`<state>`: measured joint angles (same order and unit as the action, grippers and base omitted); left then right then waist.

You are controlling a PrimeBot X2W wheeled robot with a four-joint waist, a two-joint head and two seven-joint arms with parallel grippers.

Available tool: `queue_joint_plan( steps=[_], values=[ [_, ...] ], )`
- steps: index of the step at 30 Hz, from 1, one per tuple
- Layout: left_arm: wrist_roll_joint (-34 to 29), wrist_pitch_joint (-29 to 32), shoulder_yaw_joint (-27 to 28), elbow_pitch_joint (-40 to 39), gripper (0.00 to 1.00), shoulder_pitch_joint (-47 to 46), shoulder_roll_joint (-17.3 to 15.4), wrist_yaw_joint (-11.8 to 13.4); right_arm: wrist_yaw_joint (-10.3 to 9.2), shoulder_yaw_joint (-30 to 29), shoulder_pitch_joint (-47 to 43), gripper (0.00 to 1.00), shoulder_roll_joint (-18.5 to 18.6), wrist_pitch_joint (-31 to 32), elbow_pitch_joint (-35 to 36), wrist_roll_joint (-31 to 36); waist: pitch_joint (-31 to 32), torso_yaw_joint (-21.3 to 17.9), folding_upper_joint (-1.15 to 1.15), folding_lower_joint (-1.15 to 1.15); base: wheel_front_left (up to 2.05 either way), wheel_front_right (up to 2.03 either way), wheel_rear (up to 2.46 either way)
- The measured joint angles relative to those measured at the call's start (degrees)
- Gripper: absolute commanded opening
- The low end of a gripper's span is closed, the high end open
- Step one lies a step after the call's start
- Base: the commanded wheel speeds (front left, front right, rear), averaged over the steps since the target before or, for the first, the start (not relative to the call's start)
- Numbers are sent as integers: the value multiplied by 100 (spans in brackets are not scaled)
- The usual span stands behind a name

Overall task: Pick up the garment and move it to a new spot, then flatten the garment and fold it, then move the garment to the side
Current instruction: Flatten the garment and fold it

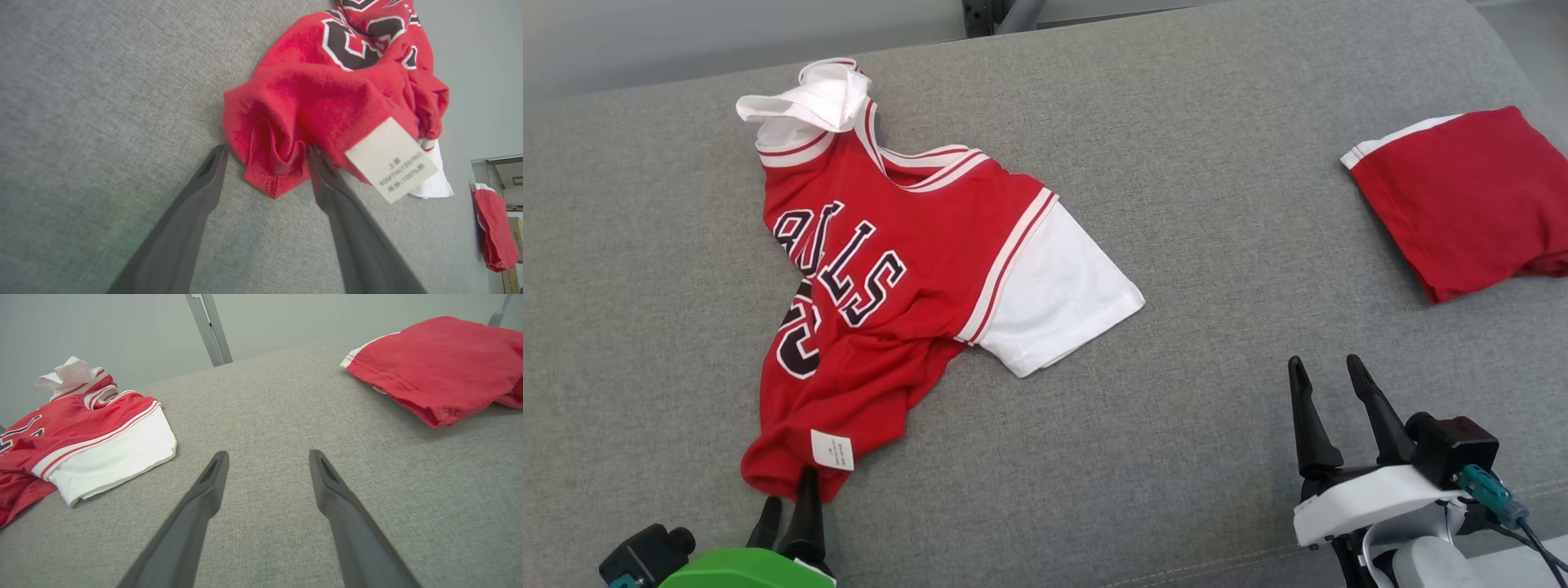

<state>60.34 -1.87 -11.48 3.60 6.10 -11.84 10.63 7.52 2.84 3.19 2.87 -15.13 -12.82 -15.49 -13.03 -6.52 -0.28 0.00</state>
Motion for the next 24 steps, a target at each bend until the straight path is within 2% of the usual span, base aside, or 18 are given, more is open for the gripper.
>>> queue_joint_plan(
  steps=[9, 12, 16, 18, 19, 20, 21, 24],
  values=[
    [4, 12, -23, 35, 99, 36, -13, 64, 0, 44, 0, 100, -1, 0, -13, 13, 60, 34, 0, 0, 0, 0, 0],
    [4, 25, -58, 133, 51, 25, -9, 2, 0, 56, 0, 100, 0, 0, -19, 18, 71, 26, 0, 0, 0, 0, 0],
    [4, -25, -76, 247, 35, -16, 13, -85, 0, 71, -1, 100, 0, 0, -27, 19, 77, 4, 0, 0, 0, 0, 0],
    [2, -70, -73, 269, 31, -77, 13, -133, 0, 73, -1, 100, -1, 0, -27, 19, 69, -3, 0, 0, 0, 0, 0],
    [-1, -81, -73, 272, 24, -114, 12, -156, 0, 73, -1, 100, -1, 0, -27, 19, 65, -7, 0, 0, 0, 0, 0],
    [-33, -102, -87, 272, 4, -144, 1, -201, 0, 71, -1, 100, 0, 0, -27, 19, 61, -9, 0, 0, 0, 0, 0],
    [-55, -145, -88, 271, 0, -170, -5, -247, 0, 69, -1, 100, 0, 0, -27, 19, 58, -11, 0, 0, 0, 0, 0],
    [-74, -178, -104, 272, 0, -208, -38, -339, 0, 66, -1, 100, 0, 0, -36, 15, 57, -16, 0, 0, 0, 0, 0]
  ],
)
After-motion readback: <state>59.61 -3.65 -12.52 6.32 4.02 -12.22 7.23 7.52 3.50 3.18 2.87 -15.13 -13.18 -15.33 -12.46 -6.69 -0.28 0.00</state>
